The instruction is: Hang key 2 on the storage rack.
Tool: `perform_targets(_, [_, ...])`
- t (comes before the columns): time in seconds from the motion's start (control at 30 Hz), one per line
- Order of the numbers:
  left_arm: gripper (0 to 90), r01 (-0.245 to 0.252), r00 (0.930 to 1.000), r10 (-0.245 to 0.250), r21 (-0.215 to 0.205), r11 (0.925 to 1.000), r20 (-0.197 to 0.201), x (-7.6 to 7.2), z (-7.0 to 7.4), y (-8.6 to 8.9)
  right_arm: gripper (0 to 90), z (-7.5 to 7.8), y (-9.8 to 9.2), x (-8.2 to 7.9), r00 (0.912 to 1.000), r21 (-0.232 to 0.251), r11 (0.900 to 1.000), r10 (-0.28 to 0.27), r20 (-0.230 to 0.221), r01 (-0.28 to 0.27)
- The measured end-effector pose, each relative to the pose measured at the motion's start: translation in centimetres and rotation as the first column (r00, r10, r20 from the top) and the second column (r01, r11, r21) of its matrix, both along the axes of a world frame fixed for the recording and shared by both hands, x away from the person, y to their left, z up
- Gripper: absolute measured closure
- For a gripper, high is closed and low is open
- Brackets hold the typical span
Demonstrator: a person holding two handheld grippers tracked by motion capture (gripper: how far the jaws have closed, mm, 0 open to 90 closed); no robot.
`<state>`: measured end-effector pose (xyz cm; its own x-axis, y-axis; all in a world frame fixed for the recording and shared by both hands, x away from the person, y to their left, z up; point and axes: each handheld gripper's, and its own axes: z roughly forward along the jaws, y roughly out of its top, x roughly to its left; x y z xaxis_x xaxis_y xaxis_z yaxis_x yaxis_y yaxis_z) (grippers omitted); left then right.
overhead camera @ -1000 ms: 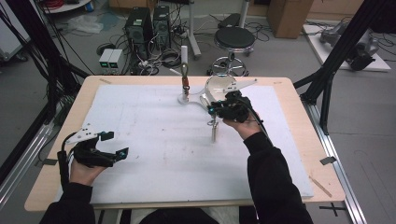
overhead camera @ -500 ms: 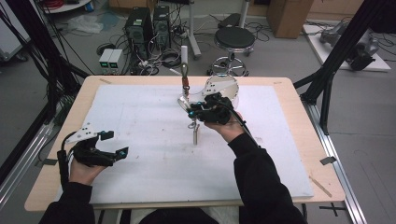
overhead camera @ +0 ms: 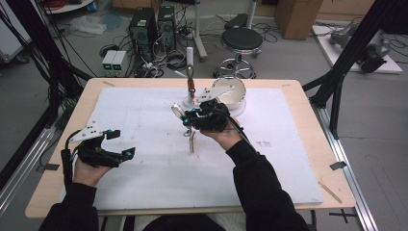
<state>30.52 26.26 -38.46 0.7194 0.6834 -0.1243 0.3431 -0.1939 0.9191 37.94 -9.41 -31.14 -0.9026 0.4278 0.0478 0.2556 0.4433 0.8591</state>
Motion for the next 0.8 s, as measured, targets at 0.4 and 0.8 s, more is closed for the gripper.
perform_targets(0.4, [3.9, 0.036, 0.9983, -0.035, -0.021, 0.9991, 0.047, 1.2, 2.5, -1.9, 75.3, 0.0, 0.8, -0.4, 0.9998, 0.013, 1.000, 0.019, -0.003, -0.019])
perform_targets(0.8, [4.0, 0.071, 0.9964, -0.070, -0.023, 0.9972, 0.048, 2.7, 4.1, -3.7, 75.3, 0.1, 0.9, -0.5, 0.9998, 0.023, 1.000, 0.021, 0.005, -0.021])
